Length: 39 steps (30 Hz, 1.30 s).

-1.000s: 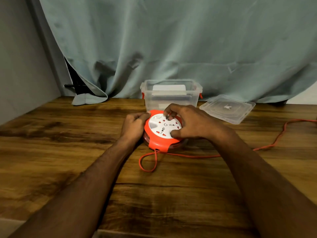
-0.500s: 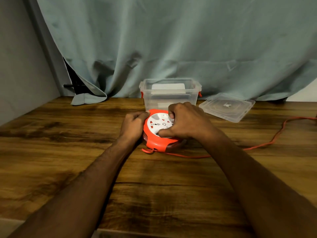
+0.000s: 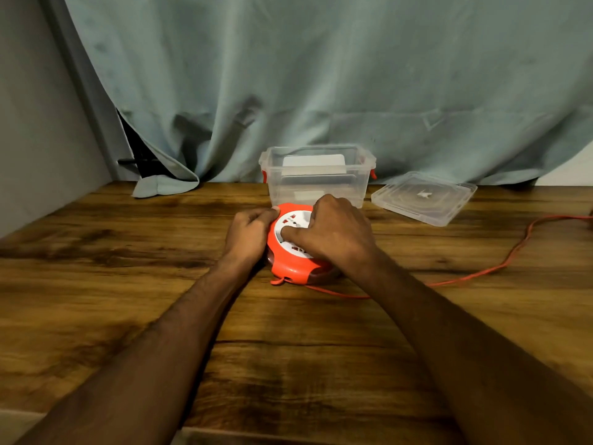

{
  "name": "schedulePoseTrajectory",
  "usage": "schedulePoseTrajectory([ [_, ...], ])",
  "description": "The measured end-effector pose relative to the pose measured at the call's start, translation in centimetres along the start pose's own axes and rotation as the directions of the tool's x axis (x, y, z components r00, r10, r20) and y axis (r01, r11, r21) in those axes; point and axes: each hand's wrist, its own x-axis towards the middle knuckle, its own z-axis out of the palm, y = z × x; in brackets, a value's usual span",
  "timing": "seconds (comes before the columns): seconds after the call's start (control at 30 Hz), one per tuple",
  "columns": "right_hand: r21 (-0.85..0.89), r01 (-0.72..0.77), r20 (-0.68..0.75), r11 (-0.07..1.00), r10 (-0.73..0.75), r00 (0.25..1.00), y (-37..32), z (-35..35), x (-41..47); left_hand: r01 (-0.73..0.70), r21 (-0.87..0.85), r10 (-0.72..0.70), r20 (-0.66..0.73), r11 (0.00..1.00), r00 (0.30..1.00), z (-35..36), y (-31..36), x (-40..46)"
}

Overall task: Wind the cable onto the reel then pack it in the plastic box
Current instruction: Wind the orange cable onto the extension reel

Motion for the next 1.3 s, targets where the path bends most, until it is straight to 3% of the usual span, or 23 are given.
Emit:
schedulePoseTrajectory([
  [0.23, -0.029, 0.011, -0.084, 1.0, -0.013, 0.996, -1.1, 0.8, -0.6, 0.019, -0.032, -0.019, 0.007, 0.999, 1.0, -0.1, -0.3, 0.4],
  [0.5, -0.033, 0.072, -0.027, 0.997, -0.073, 0.997, -0.6, 0.3, -0.2, 0.023, -0.069, -0.026, -0.038, 0.997, 0.999, -0.2, -0.3, 0.7],
  [0.63, 0.08, 0.067, -0.113, 0.995, -0.058, 0.992, 0.2, -0.9, 0.0, 0.058, -0.154, -0.078, -0.13, 0.986, 0.988, -0.4, -0.1, 0.9],
  [0.77, 0.209, 0.002, -0.237, 0.978, 0.049, 0.97, 0.5, -0.9, 0.3, 0.092, -0.297, -0.161, -0.218, 0.951, 0.963, -0.8, 0.0, 1.4],
  [0.87, 0.495, -0.137, -0.121, 0.858, 0.224, 0.967, 0.2, -0.4, 0.4, 0.108, -0.404, -0.224, -0.251, 0.908, 0.942, -1.2, 0.0, 1.7],
  [0.97, 0.793, -0.346, 0.173, 0.501, 0.36, 0.917, 0.0, -0.2, 0.5, 0.139, -0.512, -0.285, -0.22, 0.848, 0.933, -1.6, 0.0, 2.0],
  [1.0, 0.825, -0.395, 0.271, 0.404, 0.331, 0.904, -0.1, -0.1, 0.4, 0.137, -0.528, -0.29, -0.217, 0.838, 0.932, -1.7, 0.0, 2.1],
  [1.03, 0.822, -0.418, 0.334, 0.386, 0.267, 0.904, -0.2, 0.2, 0.3, 0.131, -0.538, -0.289, -0.221, 0.833, 0.931, -1.7, -0.1, 2.2],
  [1.13, 0.771, -0.417, 0.479, 0.481, -0.007, 0.878, -0.7, 0.9, -0.6, 0.112, -0.532, -0.28, -0.246, 0.84, 0.928, -1.7, -0.2, 2.2],
  [1.23, 0.78, -0.407, 0.583, 0.474, -0.318, 0.747, -0.4, 1.4, -1.1, 0.094, -0.495, -0.263, -0.285, 0.864, 0.922, -1.7, -0.3, 2.3],
  [1.3, 0.774, -0.415, 0.617, 0.477, -0.424, 0.663, -0.1, 1.1, -1.2, 0.084, -0.497, -0.258, -0.292, 0.864, 0.921, -1.8, -0.3, 2.4],
])
